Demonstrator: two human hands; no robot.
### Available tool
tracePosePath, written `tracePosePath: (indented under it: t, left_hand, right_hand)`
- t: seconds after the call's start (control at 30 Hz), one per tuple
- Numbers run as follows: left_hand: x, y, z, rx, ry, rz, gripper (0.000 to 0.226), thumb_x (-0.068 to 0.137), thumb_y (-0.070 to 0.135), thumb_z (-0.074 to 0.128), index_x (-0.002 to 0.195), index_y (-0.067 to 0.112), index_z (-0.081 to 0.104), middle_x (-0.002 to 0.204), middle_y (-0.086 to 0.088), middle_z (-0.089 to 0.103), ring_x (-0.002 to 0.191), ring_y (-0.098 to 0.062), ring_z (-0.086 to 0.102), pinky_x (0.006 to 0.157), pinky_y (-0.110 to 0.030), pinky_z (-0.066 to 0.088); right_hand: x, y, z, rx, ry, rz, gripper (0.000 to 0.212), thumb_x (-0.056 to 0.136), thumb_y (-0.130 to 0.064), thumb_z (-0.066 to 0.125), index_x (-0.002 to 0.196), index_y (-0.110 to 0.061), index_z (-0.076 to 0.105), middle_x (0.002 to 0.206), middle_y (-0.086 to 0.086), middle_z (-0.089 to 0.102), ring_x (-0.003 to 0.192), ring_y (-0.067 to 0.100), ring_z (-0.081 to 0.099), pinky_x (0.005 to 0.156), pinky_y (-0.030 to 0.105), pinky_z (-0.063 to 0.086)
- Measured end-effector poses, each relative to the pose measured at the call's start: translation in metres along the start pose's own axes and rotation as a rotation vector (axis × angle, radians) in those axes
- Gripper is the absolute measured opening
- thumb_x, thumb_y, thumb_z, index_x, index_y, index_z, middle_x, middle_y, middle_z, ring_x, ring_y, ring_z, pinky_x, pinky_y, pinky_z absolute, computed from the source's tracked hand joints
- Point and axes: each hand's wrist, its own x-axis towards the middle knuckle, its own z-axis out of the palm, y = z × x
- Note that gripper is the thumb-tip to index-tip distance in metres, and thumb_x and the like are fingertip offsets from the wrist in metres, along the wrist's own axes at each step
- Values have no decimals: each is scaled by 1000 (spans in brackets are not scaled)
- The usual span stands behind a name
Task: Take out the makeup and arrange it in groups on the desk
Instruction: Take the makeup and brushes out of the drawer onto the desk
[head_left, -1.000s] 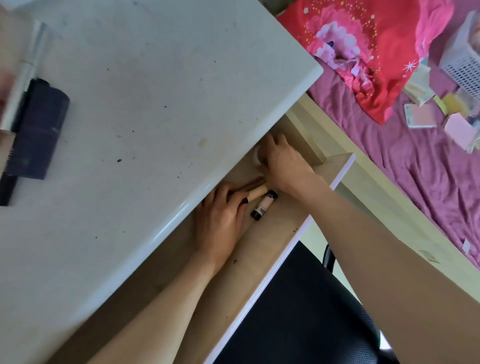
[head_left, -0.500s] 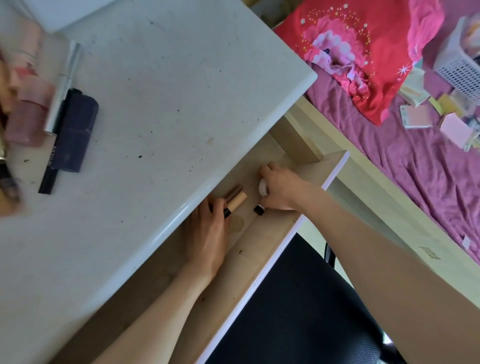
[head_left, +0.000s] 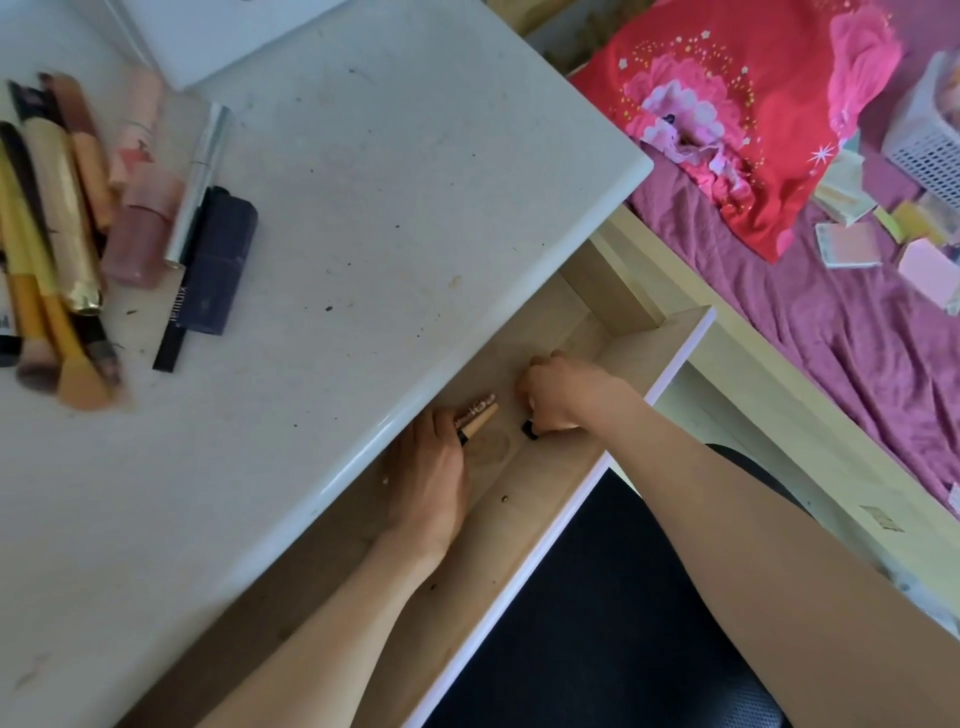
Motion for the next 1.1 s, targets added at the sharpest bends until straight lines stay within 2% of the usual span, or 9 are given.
tracePosePath:
  t: [0.17, 0.4, 0.53, 0.67, 0.73, 0.8, 0.9, 1.0, 1.1]
  left_hand:
    - [-12, -3, -5, -96, -75, -52, 22, 70, 7, 74, 85, 7, 58, 83, -10, 56, 77, -29, 57, 66, -35, 48]
    - [-30, -3, -28, -337, -202, -76, 38, 89, 7, 52, 125, 12, 42, 116, -7, 49, 113, -21, 43, 95, -30, 40]
    - [-44, -4, -38, -478, -286, -125, 29, 93, 9, 45, 121, 17, 45, 107, -4, 49, 103, -19, 50, 87, -33, 45]
    - [-66, -6, -55, -493, -238, -131, 22, 97, 22, 40, 117, 17, 47, 104, -5, 56, 84, -15, 54, 70, -26, 43]
    - [-78, -2, -70, -510, -189, -147, 22, 97, 24, 41, 116, 16, 48, 103, -4, 57, 77, -11, 52, 63, -21, 40]
    - [-91, 4, -86, -574, -132, -181, 18, 96, 25, 43, 113, 18, 48, 98, -1, 57, 71, -7, 50, 54, -16, 34]
    - [-117, 10, -115, -673, -62, -228, 16, 95, 26, 46, 109, 20, 50, 90, 2, 56, 69, -6, 51, 52, -17, 33]
    - [-154, 3, -142, -874, -21, -335, 15, 92, 24, 51, 108, 23, 51, 91, -1, 63, 78, -15, 60, 67, -26, 49]
    - [-194, -17, -159, -1124, -16, -502, 17, 89, 12, 54, 107, 13, 57, 82, -4, 65, 74, -20, 58, 75, -33, 49]
  right_hand:
    - [5, -6, -9, -135, -141, 37, 34, 88, -27, 59, 119, -12, 58, 115, 5, 53, 111, 23, 47, 64, 30, 39]
    - [-11, -21, -15, -172, -268, 101, 23, 88, -24, 54, 69, -14, 50, 70, -2, 47, 59, 14, 46, 49, 24, 32]
    - [-41, -20, -9, -79, -27, 26, 21, 90, -23, 49, 102, -14, 64, 89, 2, 60, 76, 20, 58, 48, 23, 33]
    - [-83, -21, -3, 321, 254, -16, 29, 91, -33, 52, 114, -18, 61, 99, 4, 63, 85, 23, 58, 64, 29, 45]
    - [-109, -31, 0, 740, 365, -27, 28, 91, -32, 54, 111, -15, 62, 99, 3, 62, 90, 22, 59, 76, 32, 48]
    - [-134, -44, 5, 1162, 417, -28, 19, 89, -27, 59, 100, -12, 64, 88, 3, 60, 78, 15, 59, 71, 26, 49]
    - [-167, -70, 15, 1519, 423, -4, 17, 87, -24, 63, 87, -7, 63, 72, 3, 56, 52, 6, 56, 49, 16, 42]
    - [-196, -98, 25, 1844, 344, 1, 12, 87, -24, 63, 87, -12, 62, 78, 5, 60, 71, 18, 62, 57, 26, 47]
    - [-218, -130, 36, 1938, 232, -45, 14, 86, -25, 63, 92, -12, 61, 82, 7, 59, 81, 25, 62, 54, 27, 46]
